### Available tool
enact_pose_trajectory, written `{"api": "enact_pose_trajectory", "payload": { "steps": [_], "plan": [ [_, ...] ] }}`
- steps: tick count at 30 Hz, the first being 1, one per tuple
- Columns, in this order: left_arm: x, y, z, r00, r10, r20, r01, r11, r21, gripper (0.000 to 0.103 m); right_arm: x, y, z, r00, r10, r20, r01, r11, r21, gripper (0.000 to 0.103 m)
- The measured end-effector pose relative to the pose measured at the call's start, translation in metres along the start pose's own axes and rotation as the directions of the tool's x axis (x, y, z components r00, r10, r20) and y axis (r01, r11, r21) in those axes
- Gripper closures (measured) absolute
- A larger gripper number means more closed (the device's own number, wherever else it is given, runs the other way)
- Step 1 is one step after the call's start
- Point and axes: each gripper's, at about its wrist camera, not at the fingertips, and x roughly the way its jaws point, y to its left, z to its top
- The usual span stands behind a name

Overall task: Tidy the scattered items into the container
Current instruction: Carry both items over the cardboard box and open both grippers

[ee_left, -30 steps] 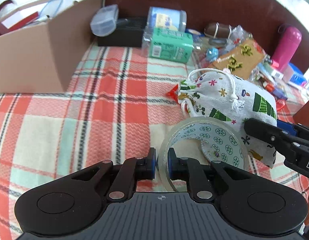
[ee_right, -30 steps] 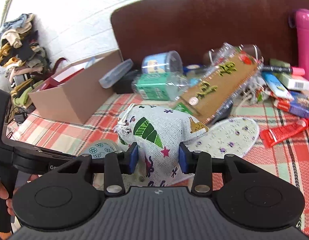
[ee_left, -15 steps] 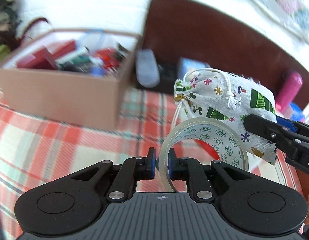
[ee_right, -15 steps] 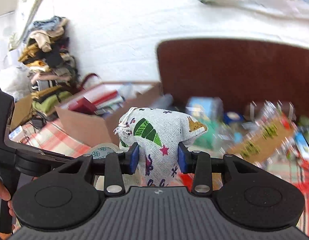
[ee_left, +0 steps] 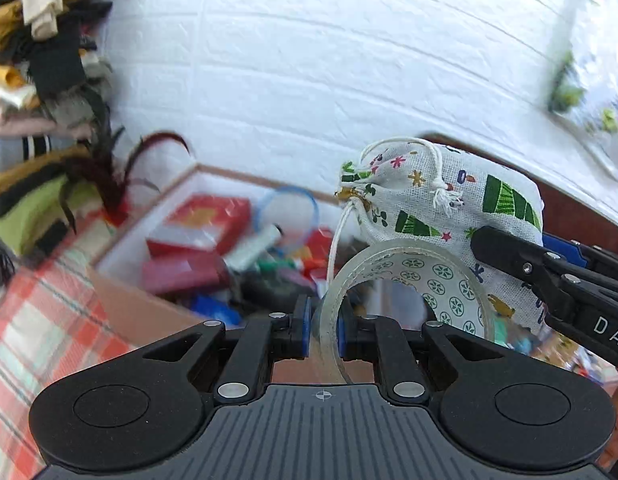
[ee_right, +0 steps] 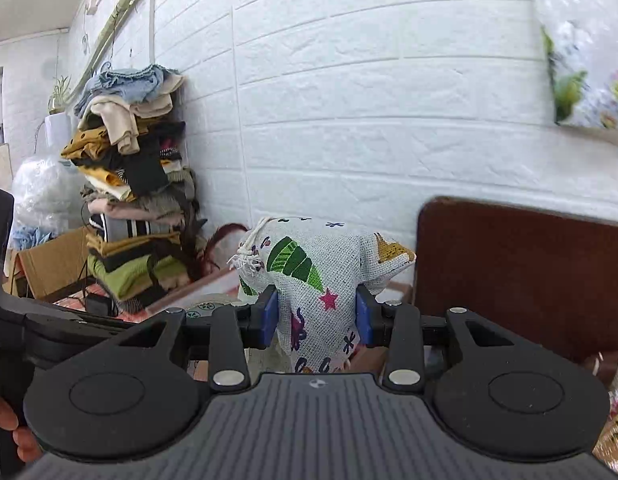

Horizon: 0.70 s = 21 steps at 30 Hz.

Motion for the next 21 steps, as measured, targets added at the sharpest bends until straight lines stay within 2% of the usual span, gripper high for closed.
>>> {"api": "enact_pose_trajectory", "payload": {
  "steps": [6,10,17,21],
  "plan": [
    [0.04,0.028,0.036,1.0,0.013,-0.01,-0.014,1.0,-0.016,0.094,0.054,0.004,0.018,1.0,-0.01,-0.009,0.01,1.0,0.006,0.06],
    [0.078,0.041,0.047,1.0,0.019,-0.021,-0.02,1.0,-0.018,0.093,0.093,-0.005,0.02,0.999,-0.017,-0.032,0.018,0.999,0.044,0.06],
    [0.141,0.056,0.049,0.995,0.057,-0.08,-0.057,0.998,-0.008,0.093,0.155,-0.024,0.004,0.995,-0.036,-0.094,0.044,0.995,0.091,0.06],
    [0.168,0.067,0.042,0.989,0.107,-0.105,-0.109,0.994,-0.014,0.091,0.18,-0.032,-0.012,0.992,-0.044,-0.118,0.055,0.994,0.098,0.057]
  ]
}}
